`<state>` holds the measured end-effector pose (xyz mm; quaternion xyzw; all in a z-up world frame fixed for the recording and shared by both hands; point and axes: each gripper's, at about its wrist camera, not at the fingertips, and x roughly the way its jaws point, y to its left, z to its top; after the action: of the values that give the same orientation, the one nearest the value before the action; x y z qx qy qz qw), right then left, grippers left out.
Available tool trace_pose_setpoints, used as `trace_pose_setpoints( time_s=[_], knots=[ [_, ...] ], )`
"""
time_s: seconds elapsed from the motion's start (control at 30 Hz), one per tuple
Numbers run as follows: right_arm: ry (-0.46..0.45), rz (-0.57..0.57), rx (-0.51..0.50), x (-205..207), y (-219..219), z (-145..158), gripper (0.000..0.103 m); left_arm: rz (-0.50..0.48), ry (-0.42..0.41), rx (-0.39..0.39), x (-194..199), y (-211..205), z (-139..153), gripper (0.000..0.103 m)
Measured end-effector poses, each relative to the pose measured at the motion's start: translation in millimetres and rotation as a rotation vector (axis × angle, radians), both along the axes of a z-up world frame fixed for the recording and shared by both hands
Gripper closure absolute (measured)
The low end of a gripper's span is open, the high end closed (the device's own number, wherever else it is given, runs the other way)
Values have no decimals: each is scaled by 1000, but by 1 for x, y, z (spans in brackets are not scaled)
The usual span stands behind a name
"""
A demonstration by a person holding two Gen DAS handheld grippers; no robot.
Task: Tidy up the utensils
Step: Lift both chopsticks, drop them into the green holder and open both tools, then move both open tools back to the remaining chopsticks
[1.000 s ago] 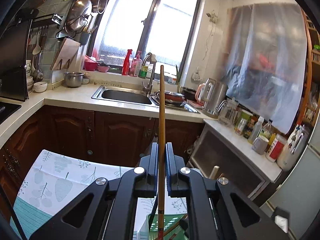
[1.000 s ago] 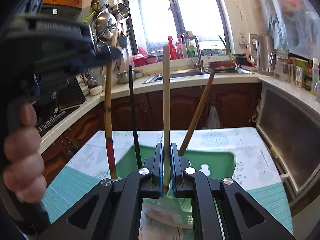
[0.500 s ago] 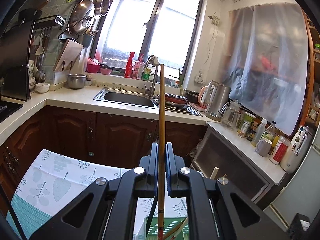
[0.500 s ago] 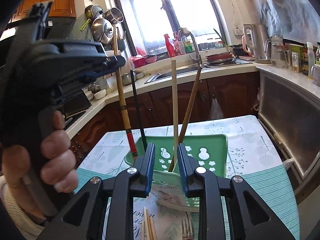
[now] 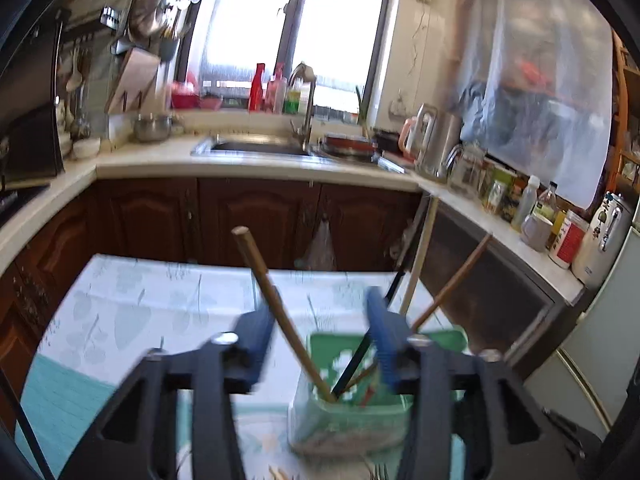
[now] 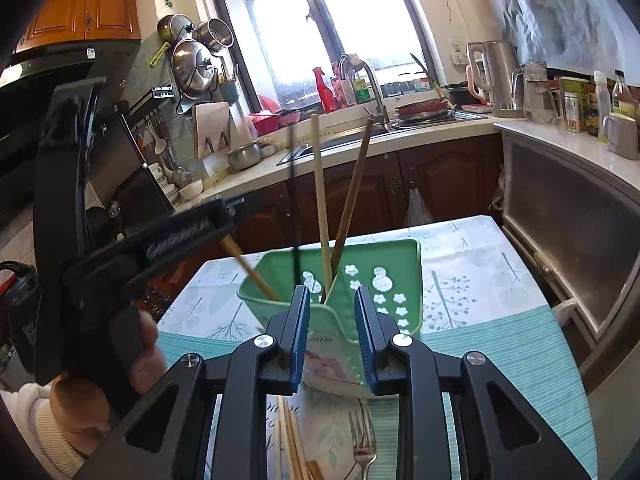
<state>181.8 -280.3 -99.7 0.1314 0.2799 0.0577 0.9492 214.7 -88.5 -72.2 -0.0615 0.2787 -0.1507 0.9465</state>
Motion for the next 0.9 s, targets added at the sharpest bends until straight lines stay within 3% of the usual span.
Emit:
trace_pose_setpoints(
  time_s=[0.1,0.4,0.73,0.83,0.9],
  knots=[
    [31,0,-6,-15,2,1,75,-22,117,-27,-10,16,-9,37],
    [209,35,16,-69,26,7,74,-3,503,-18,-44,72,-58,37],
    [373,125,30,-134,55,-11,74,-25,731,3,-107,103,-120,38],
    [401,180,35,-143,64,-16,74,-41,760,10,-119,104,-129,49],
    [444,230,27,-152,76,-23,74,-45,780,15,-125,105,-133,62]
  ],
)
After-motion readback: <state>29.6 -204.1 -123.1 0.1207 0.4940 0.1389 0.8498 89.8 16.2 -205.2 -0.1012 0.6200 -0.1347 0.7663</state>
